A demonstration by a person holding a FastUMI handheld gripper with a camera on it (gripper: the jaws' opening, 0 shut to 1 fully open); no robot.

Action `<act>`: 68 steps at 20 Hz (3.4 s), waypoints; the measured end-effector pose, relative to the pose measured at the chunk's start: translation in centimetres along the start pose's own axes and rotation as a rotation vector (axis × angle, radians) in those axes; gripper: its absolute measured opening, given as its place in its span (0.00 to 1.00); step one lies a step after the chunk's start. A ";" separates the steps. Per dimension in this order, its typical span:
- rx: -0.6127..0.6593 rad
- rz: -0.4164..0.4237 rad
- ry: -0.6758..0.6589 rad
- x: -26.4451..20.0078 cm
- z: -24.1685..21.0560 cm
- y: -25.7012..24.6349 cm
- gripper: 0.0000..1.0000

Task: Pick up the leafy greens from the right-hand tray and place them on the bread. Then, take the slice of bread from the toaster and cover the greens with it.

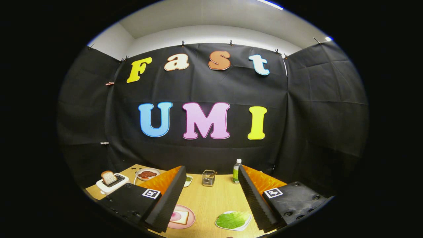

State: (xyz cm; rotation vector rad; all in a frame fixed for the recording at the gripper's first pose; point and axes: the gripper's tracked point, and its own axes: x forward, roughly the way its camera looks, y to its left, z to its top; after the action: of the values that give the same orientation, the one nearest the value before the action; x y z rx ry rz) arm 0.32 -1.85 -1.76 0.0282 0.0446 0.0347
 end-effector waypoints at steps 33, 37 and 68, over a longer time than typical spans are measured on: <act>0.080 -0.045 0.741 4.7 -34.0 -9.4 0.99; 0.107 -0.059 0.838 4.8 -37.8 -9.6 1.00; 0.117 -0.147 0.835 4.6 -32.5 -7.9 0.05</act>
State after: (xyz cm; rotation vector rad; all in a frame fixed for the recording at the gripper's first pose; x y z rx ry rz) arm 3.74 -8.67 -34.61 0.1257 0.8829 -0.1056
